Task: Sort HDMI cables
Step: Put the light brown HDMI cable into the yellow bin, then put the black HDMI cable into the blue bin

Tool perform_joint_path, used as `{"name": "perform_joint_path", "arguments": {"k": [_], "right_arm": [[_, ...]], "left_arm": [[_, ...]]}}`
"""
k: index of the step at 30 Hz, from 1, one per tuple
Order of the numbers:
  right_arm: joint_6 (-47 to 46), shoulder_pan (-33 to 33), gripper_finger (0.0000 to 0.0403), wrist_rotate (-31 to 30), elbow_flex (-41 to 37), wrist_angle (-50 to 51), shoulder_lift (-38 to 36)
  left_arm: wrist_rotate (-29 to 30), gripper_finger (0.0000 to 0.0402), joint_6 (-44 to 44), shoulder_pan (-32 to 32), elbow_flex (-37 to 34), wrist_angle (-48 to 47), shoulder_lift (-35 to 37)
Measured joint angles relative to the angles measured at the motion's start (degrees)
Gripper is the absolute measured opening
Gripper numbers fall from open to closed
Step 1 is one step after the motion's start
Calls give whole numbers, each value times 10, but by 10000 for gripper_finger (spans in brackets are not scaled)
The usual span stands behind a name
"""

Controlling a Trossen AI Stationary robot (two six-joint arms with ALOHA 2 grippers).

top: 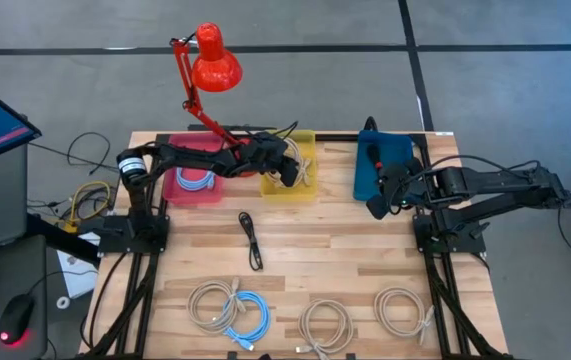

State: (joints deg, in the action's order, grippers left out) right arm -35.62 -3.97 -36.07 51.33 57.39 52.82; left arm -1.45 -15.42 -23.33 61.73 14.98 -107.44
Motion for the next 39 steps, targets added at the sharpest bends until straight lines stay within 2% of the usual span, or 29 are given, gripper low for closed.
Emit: {"name": "perform_joint_path", "arguments": {"k": [9,12,16,23,25,31,37,39], "right_arm": [[0,0,0,0,0,0,0],[0,0,0,0,0,0,0],[2,0,0,0,0,0,0],[2,0,0,0,0,0,0],[2,0,0,0,0,0,0],[2,0,0,1,0,-9,0],[2,-2,0,21,0,-74,0],[6,-1,0,35,0,-92,0]], "left_arm": [[-2,144,-19,0,0,5,0],[-35,154,-26,0,0,10,8],[-46,129,-13,11,0,13,47],[-46,26,80,44,0,-18,163],[-43,8,91,54,0,-40,196],[-11,6,92,91,0,-150,283],[64,5,96,148,0,-300,352],[73,5,95,166,-1,-327,371]]}}
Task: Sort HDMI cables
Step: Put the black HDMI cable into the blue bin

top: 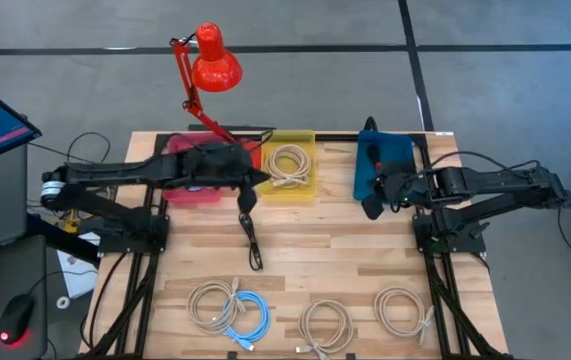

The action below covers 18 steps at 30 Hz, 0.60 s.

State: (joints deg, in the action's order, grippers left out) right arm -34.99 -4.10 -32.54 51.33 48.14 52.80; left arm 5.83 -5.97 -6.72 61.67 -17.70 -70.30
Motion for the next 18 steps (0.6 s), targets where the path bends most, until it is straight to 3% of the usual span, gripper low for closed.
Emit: {"name": "perform_joint_path", "arguments": {"k": [8,18], "right_arm": [[26,-10,0,59,0,-54,0],[-8,-57,0,59,0,-72,0]], "left_arm": [[3,5,-9,65,0,-28,91],[117,5,-45,166,-10,-112,202]]}}
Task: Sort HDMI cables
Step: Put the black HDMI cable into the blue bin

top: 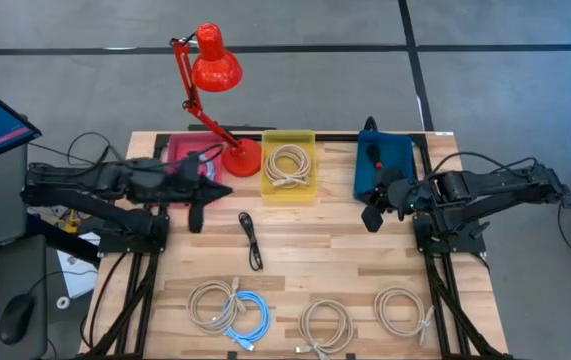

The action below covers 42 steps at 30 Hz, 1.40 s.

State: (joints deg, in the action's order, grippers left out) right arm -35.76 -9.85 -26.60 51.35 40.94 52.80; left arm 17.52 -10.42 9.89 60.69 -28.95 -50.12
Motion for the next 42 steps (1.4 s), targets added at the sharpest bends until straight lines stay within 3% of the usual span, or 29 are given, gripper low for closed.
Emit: {"name": "perform_joint_path", "arguments": {"k": [7,15,25,36,42], "right_arm": [[-24,-32,0,13,11,-59,18],[-29,-31,0,12,129,-35,144],[-91,-24,0,12,306,-18,345],[-193,-36,0,13,464,9,526],[-256,-37,0,22,520,31,604]], "left_arm": [[78,5,-61,60,-66,-1,66],[114,5,-127,98,-121,-1,113],[116,5,-76,122,-127,-4,124],[116,5,-43,160,-126,-39,252],[109,5,-16,164,-126,-41,284]]}}
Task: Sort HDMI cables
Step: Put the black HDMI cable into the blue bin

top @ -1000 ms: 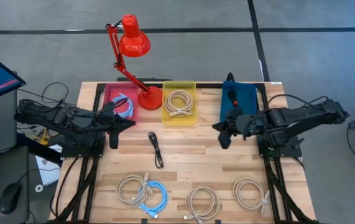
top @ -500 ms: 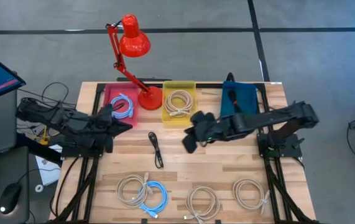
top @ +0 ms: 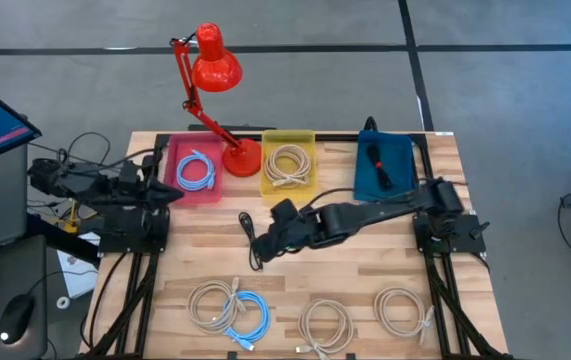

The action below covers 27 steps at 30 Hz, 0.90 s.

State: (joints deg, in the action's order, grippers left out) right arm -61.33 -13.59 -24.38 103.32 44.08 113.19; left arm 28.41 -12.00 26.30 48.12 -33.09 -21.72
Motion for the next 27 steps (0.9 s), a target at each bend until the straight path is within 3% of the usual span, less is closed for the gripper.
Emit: {"name": "perform_joint_path", "arguments": {"k": [10,18,22,27], "right_arm": [[-8,9,0,52,99,9,110],[-9,20,2,132,114,7,153],[0,24,28,151,113,9,179],[-16,30,90,187,111,3,195]], "left_arm": [[-6,5,17,0,0,-27,-9],[-6,5,17,0,0,-30,-9],[-6,5,17,0,0,-30,-9],[-6,5,17,0,0,-30,-9]]}}
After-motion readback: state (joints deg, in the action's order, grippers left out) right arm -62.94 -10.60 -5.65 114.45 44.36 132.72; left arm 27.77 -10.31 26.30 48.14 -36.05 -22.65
